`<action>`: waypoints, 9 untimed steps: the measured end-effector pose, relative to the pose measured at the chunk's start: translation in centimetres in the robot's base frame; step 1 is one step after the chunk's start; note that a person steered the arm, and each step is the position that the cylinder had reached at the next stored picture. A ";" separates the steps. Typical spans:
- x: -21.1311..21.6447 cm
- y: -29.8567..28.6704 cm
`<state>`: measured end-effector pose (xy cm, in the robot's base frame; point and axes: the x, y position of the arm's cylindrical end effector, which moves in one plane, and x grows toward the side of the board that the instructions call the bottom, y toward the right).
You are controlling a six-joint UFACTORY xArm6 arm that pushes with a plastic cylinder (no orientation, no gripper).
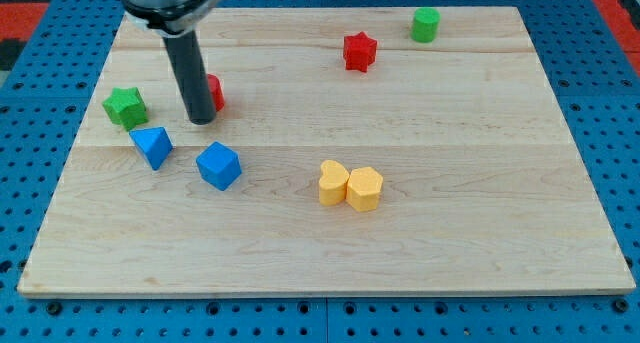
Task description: Slightly push red star diagonally to the red circle
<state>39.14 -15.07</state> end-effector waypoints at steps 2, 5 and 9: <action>-5.8 -0.9; -3.2 15.0; -12.3 21.1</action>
<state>26.82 5.99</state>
